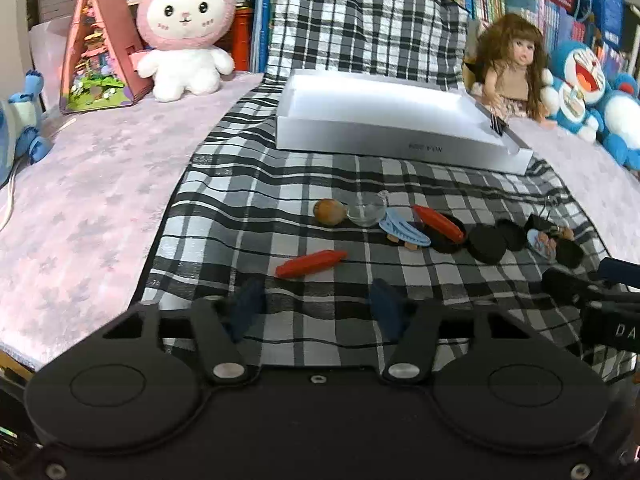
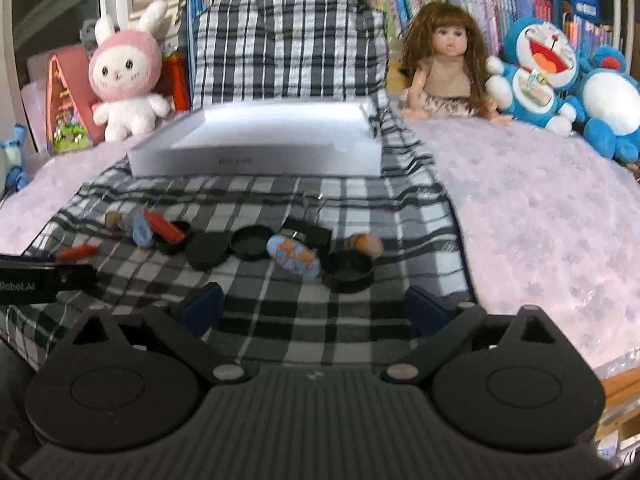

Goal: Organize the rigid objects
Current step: 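Grasp the red carrot piece with the left gripper while the right gripper grasps a black cap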

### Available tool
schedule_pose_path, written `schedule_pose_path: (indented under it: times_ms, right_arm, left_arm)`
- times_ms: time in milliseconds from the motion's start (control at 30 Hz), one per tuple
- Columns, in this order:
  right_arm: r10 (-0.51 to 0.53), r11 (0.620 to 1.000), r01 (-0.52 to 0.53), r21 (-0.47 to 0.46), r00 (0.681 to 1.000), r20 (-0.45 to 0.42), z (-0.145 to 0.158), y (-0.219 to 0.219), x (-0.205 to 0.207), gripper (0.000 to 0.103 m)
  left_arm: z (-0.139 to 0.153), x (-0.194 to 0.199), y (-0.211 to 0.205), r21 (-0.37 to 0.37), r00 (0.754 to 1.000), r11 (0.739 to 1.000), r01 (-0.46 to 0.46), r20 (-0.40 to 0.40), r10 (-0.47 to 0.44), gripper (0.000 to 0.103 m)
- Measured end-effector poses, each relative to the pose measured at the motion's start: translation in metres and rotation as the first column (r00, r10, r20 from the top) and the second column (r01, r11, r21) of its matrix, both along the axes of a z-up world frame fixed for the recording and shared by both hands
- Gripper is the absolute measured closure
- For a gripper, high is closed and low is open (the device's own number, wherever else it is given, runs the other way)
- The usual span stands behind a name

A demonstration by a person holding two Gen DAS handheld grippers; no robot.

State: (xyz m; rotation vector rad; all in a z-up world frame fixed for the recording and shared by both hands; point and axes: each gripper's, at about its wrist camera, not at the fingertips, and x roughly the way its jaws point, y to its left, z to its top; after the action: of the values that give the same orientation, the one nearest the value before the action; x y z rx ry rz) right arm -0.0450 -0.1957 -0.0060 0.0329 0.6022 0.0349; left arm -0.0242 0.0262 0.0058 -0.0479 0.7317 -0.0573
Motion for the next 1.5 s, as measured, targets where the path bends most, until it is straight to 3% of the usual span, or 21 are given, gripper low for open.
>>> schedule_pose_path:
  times_ms: [133,200,467,767,1400,1500]
  right_arm:
    - [-0.010,1.000,0.010,-0.030,1.000,0.026,0.004,-0.006,0.001,0.017]
    - [-0.017,0.999,0.018,-0.033,1.000,0.025,0.005,-0.010,0.003,0.022]
    - [-0.024,0.999,0.024,-0.029,1.000,0.002,0.000,-0.016,0.009,0.051]
    - [-0.007,0.999,0.007,-0.038,1.000,0.003,-0.001,-0.011,0.012,0.059]
    - [0.004,0.998,-0.005,-0.064,1.000,-0.003,-0.006,-0.008,0.016,0.061]
    - [0.008,0.998,-0.008,-0.064,1.000,-0.002,-0.006,-0.007,0.016,0.065]
  left_arm:
    - [0.004,-0.002,0.005,-0.051,1.000,0.999,-0.004,0.019,0.005,0.063]
    - [0.005,-0.002,0.005,-0.065,1.000,0.998,-0.001,0.026,0.003,0.064]
    - [-0.001,0.004,-0.003,0.004,0.999,1.000,-0.020,0.042,0.020,0.060]
    - [-0.007,0.012,-0.007,-0.001,0.998,1.000,0.004,0.056,-0.004,0.056]
    - [-0.014,0.011,-0.018,0.108,0.993,0.994,0.021,0.115,-0.034,0.055]
    - [-0.015,0.010,-0.019,0.123,0.992,0.992,0.021,0.124,-0.036,0.055]
